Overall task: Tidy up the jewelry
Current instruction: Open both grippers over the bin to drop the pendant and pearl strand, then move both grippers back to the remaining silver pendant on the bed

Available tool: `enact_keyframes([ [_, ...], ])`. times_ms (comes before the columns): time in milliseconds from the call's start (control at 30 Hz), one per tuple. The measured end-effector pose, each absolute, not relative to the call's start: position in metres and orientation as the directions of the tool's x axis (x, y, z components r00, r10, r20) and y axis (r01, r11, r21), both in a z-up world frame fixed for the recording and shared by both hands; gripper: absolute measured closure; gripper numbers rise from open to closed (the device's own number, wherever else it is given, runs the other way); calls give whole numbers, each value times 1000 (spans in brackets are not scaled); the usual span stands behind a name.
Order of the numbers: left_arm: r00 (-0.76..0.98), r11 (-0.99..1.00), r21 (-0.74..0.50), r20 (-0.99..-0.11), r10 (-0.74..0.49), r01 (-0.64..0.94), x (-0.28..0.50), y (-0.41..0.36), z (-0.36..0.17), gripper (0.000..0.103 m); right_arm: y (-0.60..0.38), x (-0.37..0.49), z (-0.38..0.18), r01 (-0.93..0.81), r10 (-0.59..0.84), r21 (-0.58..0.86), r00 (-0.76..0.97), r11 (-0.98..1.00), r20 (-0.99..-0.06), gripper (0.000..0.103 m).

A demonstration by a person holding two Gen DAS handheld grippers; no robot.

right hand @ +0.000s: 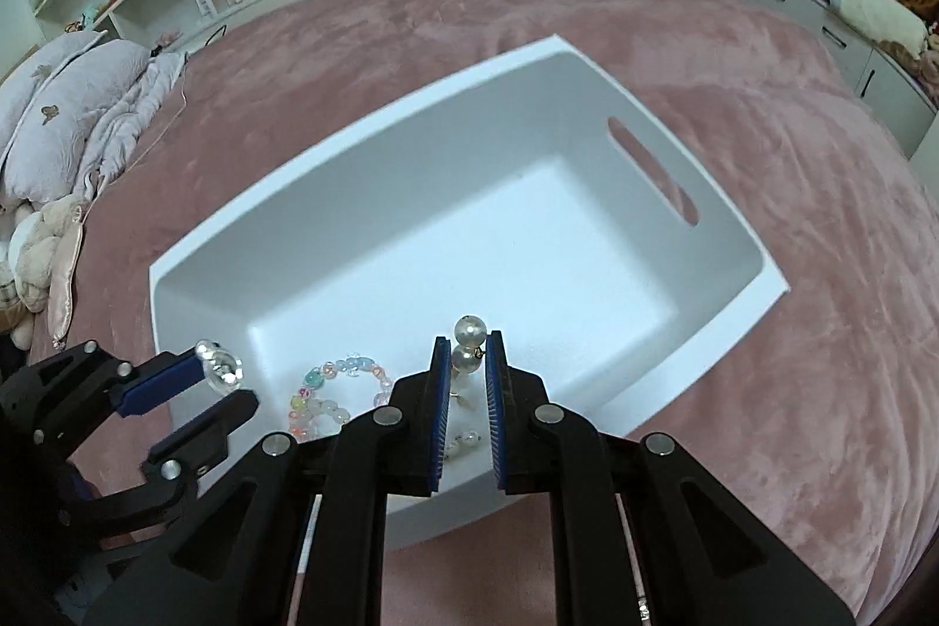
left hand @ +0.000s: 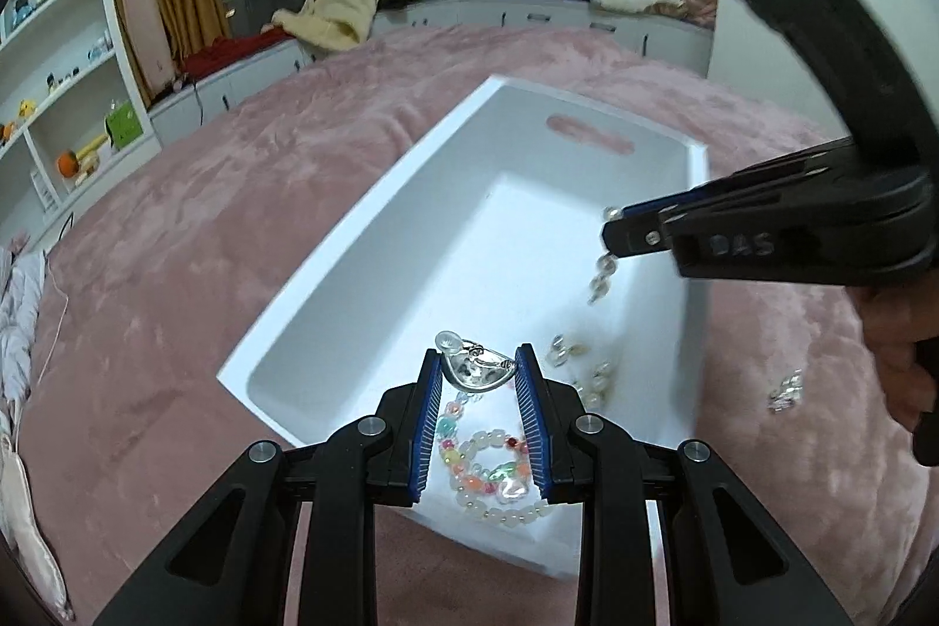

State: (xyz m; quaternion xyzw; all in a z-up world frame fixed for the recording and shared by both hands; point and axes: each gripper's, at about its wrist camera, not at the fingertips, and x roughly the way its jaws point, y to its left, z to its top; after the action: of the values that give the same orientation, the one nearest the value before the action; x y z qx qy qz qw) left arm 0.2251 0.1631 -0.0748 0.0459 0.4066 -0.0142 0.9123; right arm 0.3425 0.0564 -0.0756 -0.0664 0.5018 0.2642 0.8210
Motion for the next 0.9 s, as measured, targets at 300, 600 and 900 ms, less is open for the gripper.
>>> enact_keyframes([
  [300,641,996,57,-767,3,64,232,161,-92,73,65,344,-96,-508,362,161,326,846,-873,90],
  [600,647,998,47,-763,7,46,231,163,-94,38,67,341,-92,-514,364,143,360,846,-859,36],
  [900,657,998,33,-754,-16,62,219,160,-88,26,44,333,-69,-487,383,157,409,859,-828,18],
])
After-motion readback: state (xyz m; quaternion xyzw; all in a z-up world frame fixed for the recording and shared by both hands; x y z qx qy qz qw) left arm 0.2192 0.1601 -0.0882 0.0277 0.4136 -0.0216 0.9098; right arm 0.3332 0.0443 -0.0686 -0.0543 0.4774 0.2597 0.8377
